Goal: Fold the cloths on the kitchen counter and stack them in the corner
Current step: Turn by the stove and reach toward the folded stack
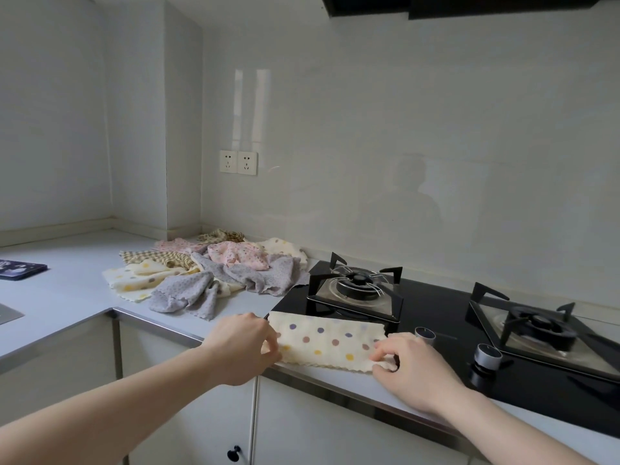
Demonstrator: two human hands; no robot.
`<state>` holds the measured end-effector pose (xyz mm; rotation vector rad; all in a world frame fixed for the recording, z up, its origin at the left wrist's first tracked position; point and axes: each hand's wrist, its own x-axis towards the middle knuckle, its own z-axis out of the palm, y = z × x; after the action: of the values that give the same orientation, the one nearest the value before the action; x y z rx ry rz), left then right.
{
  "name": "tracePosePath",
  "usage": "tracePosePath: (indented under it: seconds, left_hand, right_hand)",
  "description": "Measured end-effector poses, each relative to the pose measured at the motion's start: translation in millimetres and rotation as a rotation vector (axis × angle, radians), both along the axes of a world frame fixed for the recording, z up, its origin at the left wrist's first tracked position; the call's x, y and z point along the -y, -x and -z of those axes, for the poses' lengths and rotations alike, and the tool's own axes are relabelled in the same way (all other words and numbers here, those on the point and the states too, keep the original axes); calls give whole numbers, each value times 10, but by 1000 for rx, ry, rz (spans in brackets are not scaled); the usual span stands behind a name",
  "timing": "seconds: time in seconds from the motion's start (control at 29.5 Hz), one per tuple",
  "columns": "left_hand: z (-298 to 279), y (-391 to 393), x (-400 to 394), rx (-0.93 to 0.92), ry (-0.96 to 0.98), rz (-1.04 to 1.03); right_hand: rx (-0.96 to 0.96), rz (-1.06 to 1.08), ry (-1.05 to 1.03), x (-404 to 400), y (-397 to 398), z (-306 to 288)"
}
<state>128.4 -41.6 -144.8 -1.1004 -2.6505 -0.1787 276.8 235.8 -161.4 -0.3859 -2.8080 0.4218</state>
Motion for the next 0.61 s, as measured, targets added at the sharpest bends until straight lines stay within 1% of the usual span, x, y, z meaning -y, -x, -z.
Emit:
tracePosePath:
  seconds: [0.1, 0.17, 0.24, 0.31, 0.37, 0.48, 0.61]
  left_hand:
    - [-38, 13, -21, 28, 4, -11]
    - [-86, 63, -72, 48, -51, -10]
    - [-143, 93, -160, 54, -111, -12]
    - [-147, 127, -282, 43, -130, -1]
    - [-105, 163, -420, 52, -105, 50]
    - [-28, 227, -586, 126, -49, 149]
    - [47, 320, -676, 214, 20, 164]
  right_hand:
    - [-60, -8, 22, 13, 19, -46]
    - [-124, 9, 51, 18, 67, -90]
    - [-140, 48, 60, 10, 141, -122]
    - [-109, 87, 44, -1, 239, -128]
    - [-60, 131, 12, 13, 334, -128]
    - [30, 157, 2, 67, 451, -112]
    - [142, 168, 38, 89, 571, -75]
